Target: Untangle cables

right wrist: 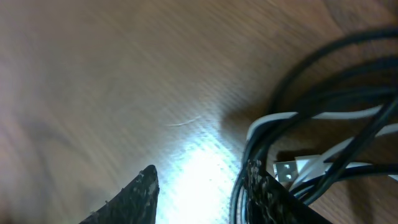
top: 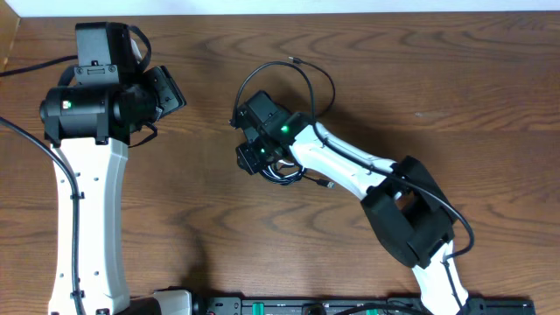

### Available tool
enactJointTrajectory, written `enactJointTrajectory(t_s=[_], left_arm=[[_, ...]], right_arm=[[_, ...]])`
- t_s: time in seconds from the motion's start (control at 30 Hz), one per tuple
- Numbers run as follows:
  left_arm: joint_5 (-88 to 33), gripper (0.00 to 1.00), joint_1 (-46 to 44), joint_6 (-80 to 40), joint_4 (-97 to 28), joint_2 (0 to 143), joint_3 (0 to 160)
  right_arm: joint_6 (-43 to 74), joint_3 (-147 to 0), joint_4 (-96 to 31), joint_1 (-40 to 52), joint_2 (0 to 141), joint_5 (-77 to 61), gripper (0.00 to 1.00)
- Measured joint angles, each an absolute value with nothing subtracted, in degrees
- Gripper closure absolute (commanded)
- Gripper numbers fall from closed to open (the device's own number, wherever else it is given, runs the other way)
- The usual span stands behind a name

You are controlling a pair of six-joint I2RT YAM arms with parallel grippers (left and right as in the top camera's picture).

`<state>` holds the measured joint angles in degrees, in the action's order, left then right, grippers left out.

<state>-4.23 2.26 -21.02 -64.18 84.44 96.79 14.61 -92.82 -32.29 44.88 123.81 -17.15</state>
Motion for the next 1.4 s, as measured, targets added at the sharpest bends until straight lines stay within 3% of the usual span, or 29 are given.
enactJointTrajectory(t_s=[0.27, 0.57, 0.67, 0.97, 1.13, 1.4], left_arm=[[-4.23, 0.35, 2.26, -21.02, -64.20, 84.44, 96.77], [-4.27, 0.36, 2.26, -21.04, -64.20, 84.53, 96.77], [-4.32, 0.36, 2.26, -21.04, -64.25, 84.53, 96.77], [-4.43, 0.36, 2.26, -21.04, -64.38, 84.55, 96.77], [-7.38, 0.37, 2.26, -20.80, -64.42, 84.77, 96.77], [-22.92, 0.37, 1.80, -14.72, -62.87, 87.88, 96.73]], right_arm=[[19.00, -92.82, -32.08, 45.08, 124.92, -12.29, 0.62], [22.41, -92.86, -31.64, 47.20, 127.92, -9.21, 0.78], [23.99, -92.86, -31.44, 47.24, 128.01, -8.67, 0.98], [23.88, -93.43, -36.47, 45.17, 127.35, -9.06, 0.99], [15.62, -93.36, -37.63, 38.94, 122.28, -18.31, 0.99], [2.52, -93.95, -40.69, 22.85, 113.25, -48.51, 0.99]])
